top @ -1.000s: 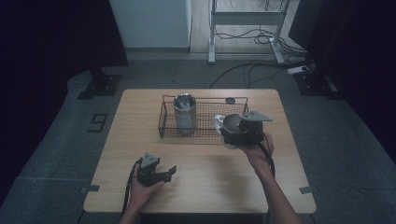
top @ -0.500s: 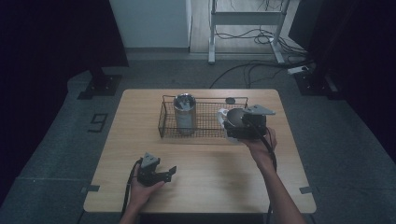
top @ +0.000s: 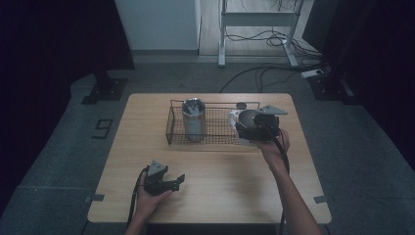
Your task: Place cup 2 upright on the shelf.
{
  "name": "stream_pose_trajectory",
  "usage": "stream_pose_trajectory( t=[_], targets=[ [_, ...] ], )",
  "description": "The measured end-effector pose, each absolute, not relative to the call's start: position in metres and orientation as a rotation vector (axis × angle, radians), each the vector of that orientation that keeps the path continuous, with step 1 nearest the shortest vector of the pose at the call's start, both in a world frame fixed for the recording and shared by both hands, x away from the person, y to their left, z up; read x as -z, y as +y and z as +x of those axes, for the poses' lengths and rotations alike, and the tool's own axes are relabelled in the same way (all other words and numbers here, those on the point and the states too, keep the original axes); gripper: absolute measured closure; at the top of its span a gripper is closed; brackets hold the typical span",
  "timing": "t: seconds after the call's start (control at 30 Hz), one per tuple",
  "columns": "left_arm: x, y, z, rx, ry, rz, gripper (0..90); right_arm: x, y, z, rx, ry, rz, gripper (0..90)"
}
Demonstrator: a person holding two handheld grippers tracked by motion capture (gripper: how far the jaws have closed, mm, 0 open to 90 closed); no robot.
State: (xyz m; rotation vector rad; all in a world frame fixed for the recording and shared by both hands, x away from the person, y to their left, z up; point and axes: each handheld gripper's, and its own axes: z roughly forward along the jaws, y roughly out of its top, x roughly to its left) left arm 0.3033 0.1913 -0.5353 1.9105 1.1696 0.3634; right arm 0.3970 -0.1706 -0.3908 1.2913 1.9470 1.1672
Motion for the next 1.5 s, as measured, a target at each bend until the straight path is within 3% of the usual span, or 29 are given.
stream_pose_trajectory(
  t=[1.5],
  targets=[
    [0.539,0.192,0.305,-0.361,1.179,1.919,17.8,0.393,-0.162,0.440,-1.109,1.969,1.314,6.4]
  ],
)
